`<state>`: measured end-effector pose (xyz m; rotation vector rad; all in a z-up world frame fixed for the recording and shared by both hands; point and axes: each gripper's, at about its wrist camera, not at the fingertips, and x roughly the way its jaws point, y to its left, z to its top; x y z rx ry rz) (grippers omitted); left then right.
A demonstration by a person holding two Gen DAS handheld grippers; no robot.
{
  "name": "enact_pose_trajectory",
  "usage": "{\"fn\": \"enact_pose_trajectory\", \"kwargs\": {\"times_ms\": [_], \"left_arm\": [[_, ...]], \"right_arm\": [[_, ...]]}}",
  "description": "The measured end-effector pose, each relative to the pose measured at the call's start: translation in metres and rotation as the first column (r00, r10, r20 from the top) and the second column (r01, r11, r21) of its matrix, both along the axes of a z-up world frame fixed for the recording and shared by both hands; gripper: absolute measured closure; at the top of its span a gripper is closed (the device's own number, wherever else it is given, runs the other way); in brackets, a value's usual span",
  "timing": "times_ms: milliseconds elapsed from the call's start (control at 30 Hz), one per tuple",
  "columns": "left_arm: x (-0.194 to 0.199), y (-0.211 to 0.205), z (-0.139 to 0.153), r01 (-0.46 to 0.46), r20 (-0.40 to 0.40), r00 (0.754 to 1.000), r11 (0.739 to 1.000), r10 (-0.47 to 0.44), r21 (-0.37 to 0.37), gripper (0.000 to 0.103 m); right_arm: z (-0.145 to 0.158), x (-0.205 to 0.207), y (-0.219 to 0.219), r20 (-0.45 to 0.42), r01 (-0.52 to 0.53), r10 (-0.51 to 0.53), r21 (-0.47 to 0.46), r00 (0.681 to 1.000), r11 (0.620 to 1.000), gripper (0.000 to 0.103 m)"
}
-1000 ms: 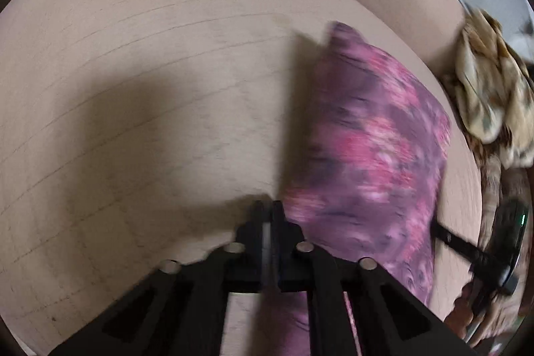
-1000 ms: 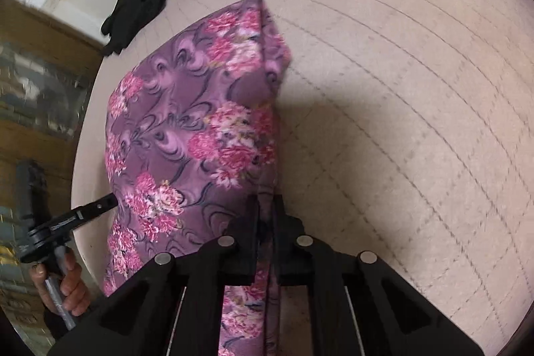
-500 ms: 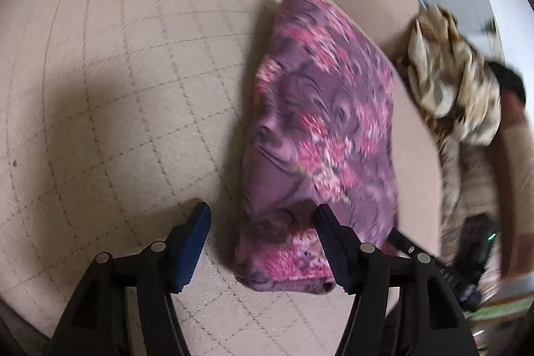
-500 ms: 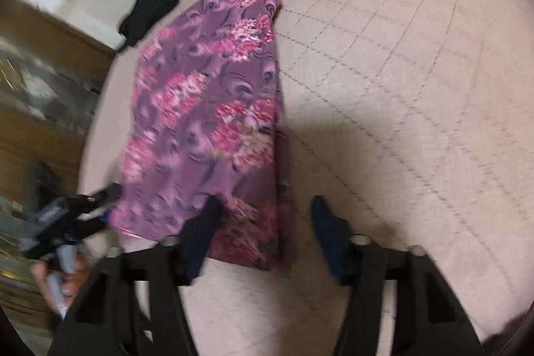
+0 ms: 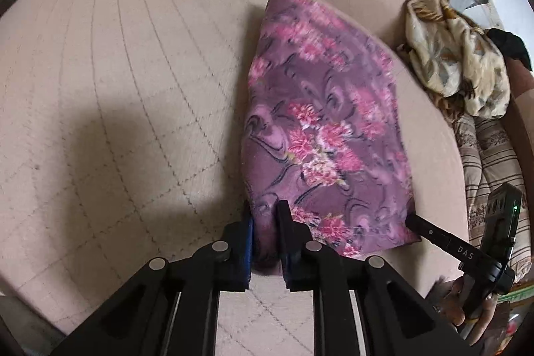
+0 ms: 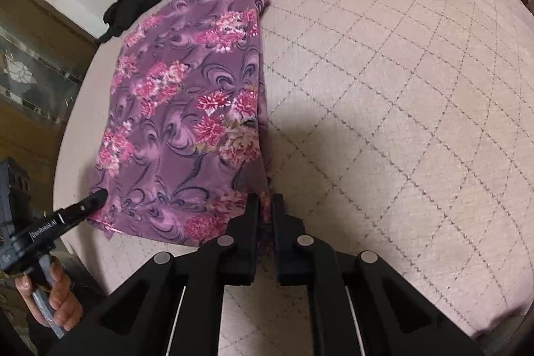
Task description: Fold small clothes
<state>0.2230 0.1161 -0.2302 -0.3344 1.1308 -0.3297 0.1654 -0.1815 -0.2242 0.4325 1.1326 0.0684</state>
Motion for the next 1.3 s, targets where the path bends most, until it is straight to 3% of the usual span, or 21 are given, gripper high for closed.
{"fn": "enact_pose_trajectory", "kwargs": {"times_ms": [67,167,233,267,300,433,533,800,1067,1300], "left_arm": [[-0.003,-0.004,-0.006,-0.009,0.002,1.0,0.995,0.009,0.099,0.072],[-0.014,-0.012,0.001,-0.034,0.044,0.999,0.986,0.027,0.166,0.059],[-0.028,-0.02,0.007,-0.027,0.08,0.997,0.98,0.011,0.198,0.04],[-0.039,-0.026,0.01,-0.023,0.102,0.995,0.973,0.0,0.228,0.035],[-0.052,-0.031,0.012,-0.025,0.122,0.993,0.962,-0.008,0.273,0.029],[-0.092,-0.036,0.02,-0.004,0.168,0.984,0.946,-0.053,0.324,0.028],[-0.117,-0.031,0.035,-0.019,0.218,0.975,0.954,-0.049,0.299,0.017],[-0.167,-0.016,0.092,-0.113,0.376,0.926,0.964,0.015,0.239,0.012],[-0.196,-0.011,0.148,-0.158,0.406,0.913,0.947,0.032,0.279,0.012],[-0.2,-0.004,0.173,-0.171,0.368,0.928,0.943,0.057,0.285,0.012]], "right_arm": [[0.002,-0.005,-0.002,0.008,0.013,-0.013,0.004,1.0,1.0,0.092],[0.004,-0.019,-0.003,0.009,0.059,-0.059,0.02,0.998,0.998,0.081],[0.012,-0.026,0.004,0.021,0.07,-0.07,-0.002,0.997,0.998,0.063],[0.017,-0.035,0.008,0.033,0.077,-0.076,-0.024,0.997,0.997,0.043],[0.024,-0.046,0.012,0.06,0.085,-0.082,-0.045,0.995,0.995,0.034],[0.033,-0.083,0.031,0.053,0.068,-0.063,-0.101,0.997,0.993,0.034],[0.042,-0.105,0.042,0.049,0.046,-0.041,-0.107,0.998,0.993,0.034],[0.101,-0.157,0.067,0.168,0.038,-0.002,-0.209,0.986,0.977,0.025],[0.157,-0.175,0.084,0.269,0.049,0.022,-0.255,0.963,0.966,0.025],[0.182,-0.179,0.082,0.298,0.053,0.004,-0.182,0.955,0.982,0.023]]}}
